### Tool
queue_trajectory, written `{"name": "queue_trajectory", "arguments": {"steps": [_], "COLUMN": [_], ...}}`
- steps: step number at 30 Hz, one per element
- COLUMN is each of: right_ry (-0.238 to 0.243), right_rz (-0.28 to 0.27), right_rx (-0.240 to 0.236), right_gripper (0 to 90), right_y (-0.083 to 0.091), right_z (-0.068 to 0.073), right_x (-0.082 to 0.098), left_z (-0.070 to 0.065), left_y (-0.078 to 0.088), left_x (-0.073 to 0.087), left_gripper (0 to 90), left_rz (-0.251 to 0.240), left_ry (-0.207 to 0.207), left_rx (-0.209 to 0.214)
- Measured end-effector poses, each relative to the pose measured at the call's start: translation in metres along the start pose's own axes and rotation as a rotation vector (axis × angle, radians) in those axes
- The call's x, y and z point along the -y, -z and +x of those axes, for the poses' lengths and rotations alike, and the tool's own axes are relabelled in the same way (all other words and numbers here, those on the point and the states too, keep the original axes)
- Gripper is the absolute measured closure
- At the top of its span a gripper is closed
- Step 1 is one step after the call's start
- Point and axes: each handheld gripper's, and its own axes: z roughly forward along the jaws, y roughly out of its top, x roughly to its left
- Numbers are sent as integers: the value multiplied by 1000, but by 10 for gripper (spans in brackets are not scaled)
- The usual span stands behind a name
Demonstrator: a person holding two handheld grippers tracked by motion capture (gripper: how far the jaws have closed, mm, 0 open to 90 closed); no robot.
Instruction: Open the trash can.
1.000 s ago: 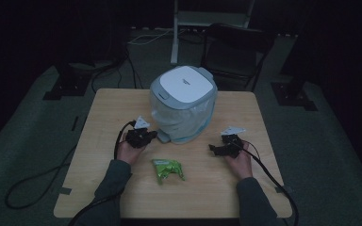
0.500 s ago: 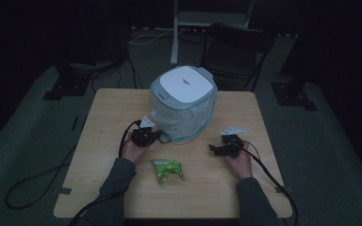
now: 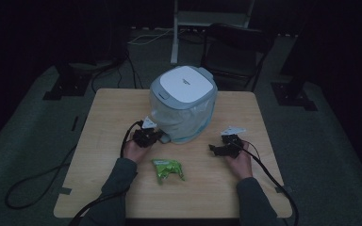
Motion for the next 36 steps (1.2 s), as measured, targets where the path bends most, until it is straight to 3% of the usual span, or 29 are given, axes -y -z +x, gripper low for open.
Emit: {"name": "queue_trajectory", "arguments": {"steps": [8,14,19,30,36], "right_ry": [0,0,0,0,0], "right_rz": [-1,-1,-1,0,0], "right_rx": [0,0,0,0,-1], "right_gripper": [201,202,202,202,202], "right_y": [0,0,0,0,0], "right_z": [0,0,0,0,0], "right_x": [0,0,0,0,0], "left_z": [0,1,-2,0,0], "left_y": [-1,-2,-4,-8,-9], "left_x": [6,10,13,21,20], "left_gripper": [900,900,900,900,900], "left_rz": [-24,-43,-48,-60,-48], "left_ry": [-23,-11,-26,6,4], "left_rx": [2,10,-12,-2,-5]}}
